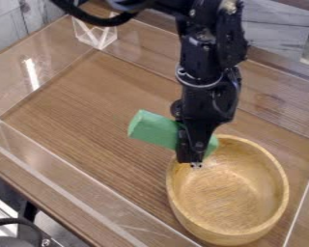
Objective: Remove the green block from inside the brown bowl and put it on the table
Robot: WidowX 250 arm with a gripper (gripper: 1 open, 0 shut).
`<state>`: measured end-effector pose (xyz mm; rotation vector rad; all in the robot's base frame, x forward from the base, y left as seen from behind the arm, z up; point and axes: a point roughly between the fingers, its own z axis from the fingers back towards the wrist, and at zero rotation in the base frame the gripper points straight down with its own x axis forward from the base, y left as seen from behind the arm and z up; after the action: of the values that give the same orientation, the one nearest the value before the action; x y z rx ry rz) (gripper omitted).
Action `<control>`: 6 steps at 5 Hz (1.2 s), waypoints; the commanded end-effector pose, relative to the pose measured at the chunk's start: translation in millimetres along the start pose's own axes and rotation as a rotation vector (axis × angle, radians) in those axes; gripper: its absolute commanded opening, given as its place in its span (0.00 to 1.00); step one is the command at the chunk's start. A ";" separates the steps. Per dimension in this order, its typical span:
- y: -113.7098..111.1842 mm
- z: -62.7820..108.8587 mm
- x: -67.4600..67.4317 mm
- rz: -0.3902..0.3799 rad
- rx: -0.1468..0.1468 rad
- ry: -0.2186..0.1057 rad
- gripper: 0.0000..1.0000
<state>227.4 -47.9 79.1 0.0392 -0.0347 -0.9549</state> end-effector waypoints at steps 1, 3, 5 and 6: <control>5.1 11.2 0.8 0.009 0.034 -0.044 0.00; 5.8 12.3 1.5 0.005 0.036 -0.057 0.00; 6.9 12.6 1.9 0.002 0.042 -0.069 0.00; 7.5 12.4 2.1 0.001 0.045 -0.075 0.00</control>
<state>229.8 -47.2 80.1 0.0300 -0.0728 -0.9641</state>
